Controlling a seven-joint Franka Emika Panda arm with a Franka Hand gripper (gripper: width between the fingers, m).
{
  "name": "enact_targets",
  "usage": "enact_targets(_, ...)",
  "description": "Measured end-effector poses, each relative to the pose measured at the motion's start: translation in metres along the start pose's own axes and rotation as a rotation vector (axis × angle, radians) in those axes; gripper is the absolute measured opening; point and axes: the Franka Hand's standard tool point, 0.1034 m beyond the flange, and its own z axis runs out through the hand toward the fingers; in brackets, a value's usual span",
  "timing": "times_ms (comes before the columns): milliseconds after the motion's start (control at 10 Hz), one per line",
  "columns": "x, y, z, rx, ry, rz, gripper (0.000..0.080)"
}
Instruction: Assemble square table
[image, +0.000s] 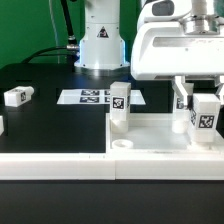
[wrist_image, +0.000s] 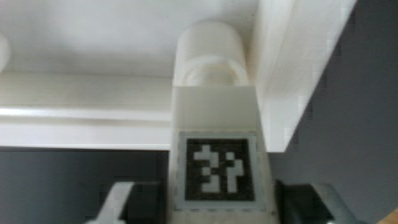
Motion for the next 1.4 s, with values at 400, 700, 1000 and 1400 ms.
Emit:
enact_targets(400, -0.0016, 0.0002, 0.0020, -0.001, -0.003, -0.002, 0.0290)
enact_targets(700, -0.0017, 0.0002, 0.0020, -0.001, -0.003, -0.002, 0.0593)
enact_targets(1000, -0.0018, 0.0002, 0.0021, -0.001, -0.003, -0.002, 0.0648)
enact_targets(1400, -0.0019, 0.0002, 0.0021, -0.001, -0.003, -0.002, 0.0649)
